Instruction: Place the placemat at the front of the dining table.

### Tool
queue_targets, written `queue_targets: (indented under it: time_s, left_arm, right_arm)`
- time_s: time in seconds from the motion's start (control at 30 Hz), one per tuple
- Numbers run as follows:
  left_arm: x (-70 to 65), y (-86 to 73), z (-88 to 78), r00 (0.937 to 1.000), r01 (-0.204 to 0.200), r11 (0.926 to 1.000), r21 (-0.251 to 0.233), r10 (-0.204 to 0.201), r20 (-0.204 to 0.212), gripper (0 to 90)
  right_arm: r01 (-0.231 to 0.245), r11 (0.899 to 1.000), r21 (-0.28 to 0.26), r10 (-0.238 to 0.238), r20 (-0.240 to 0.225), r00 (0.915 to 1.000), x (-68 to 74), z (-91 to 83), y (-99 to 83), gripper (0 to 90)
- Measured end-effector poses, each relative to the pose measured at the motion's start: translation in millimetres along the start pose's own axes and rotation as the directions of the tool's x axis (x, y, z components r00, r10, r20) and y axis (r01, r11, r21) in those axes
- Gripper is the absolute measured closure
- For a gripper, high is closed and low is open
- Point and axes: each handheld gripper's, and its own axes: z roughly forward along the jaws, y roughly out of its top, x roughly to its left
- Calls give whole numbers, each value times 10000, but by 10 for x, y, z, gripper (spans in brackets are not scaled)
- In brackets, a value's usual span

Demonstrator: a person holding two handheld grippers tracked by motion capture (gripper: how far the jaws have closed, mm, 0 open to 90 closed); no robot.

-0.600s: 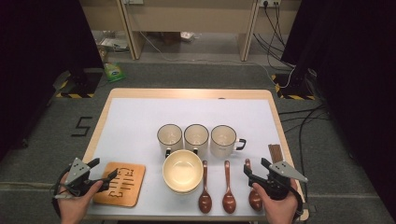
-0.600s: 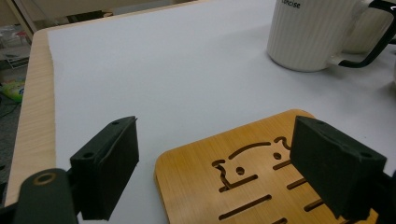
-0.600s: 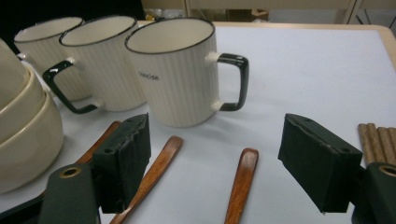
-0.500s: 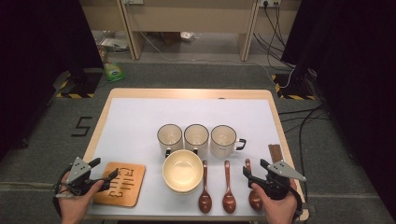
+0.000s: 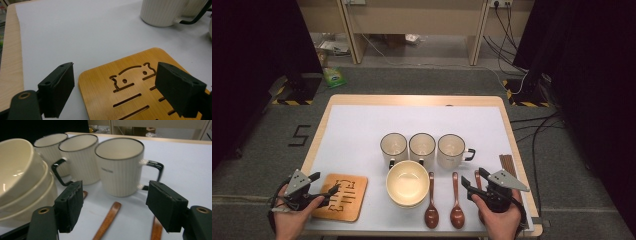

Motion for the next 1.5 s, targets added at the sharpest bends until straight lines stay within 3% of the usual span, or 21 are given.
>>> queue_targets:
  time_s: [0.27,0.6,0.9,1.1,1.5]
  left_arm:
    - [8,36,4,10000,18,9989,463,-16,-31,166]
    - [80,-17,22,9985,452,9889,1417,-404,-361,210]
    - [172,-73,-7,9944,978,9800,1733,-894,-557,218]
    - [186,-84,-7,9940,1020,9789,1772,-932,-575,219]
    - [194,-102,-10,9933,1077,9766,1860,-977,-623,221]
  right_arm:
    - [414,9988,-266,-430,-604,9972,276,102,201,332]
    - [757,9965,-351,-800,-1427,9865,586,242,384,344]
    - [844,9949,-546,-928,-1770,9798,747,303,510,368]
    - [1018,9935,-510,-1102,-2074,9720,893,353,556,376]
    - [889,9919,-909,-1100,-2630,9585,1016,394,611,365]
